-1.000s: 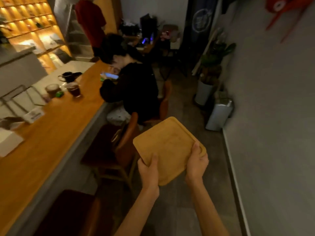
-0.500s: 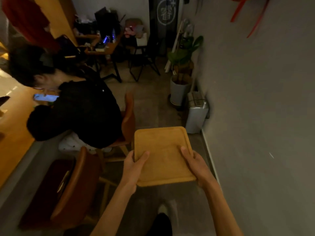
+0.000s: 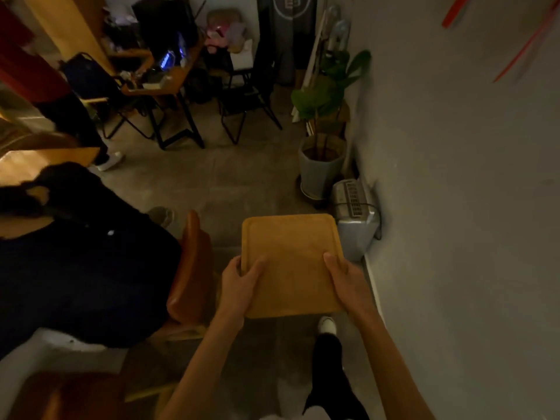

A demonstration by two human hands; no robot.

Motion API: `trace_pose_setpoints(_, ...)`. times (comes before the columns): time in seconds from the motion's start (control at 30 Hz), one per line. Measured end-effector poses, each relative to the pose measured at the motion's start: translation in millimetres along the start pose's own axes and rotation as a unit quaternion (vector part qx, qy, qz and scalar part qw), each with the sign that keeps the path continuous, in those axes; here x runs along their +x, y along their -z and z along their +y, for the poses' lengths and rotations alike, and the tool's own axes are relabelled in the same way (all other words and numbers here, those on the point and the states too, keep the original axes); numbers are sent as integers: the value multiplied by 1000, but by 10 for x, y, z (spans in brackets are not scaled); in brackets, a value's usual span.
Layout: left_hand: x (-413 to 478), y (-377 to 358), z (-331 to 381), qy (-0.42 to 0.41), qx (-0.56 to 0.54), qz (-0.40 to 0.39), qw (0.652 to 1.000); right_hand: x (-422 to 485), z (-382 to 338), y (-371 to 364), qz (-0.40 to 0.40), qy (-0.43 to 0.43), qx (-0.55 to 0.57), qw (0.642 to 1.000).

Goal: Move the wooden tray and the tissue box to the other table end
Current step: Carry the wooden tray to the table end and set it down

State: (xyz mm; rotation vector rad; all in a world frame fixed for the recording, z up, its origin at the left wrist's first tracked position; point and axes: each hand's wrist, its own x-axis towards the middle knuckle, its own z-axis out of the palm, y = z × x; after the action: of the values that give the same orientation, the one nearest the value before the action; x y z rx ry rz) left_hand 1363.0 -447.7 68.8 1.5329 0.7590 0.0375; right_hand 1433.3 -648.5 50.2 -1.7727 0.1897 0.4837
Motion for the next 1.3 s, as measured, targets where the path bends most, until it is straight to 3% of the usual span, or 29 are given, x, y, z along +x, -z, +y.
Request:
trace_pose_setpoints(0.27,1618,-743,1001,25,-42,87,995,2075,-987,166,-73,14,-47,996)
trace_pose_setpoints(0.53,2889,-765,1630,42,-81,155,984,3534,-1865,-258,-136,19,-63,988)
trace_pose_setpoints(0.63,3490,-671,1879,45,-95,174,979,4102,-2189,-558,-126,27,-93,987)
trace_pose_setpoints(1.0,5984,506,3025,1,-115,220,969,6225,-3759,-2396,-196,67,-70,976)
trace_pose_setpoints(1.3,7241,1497,3442,-3,-141,307,941,7266,-4609,-3940,-270,71,-124,952)
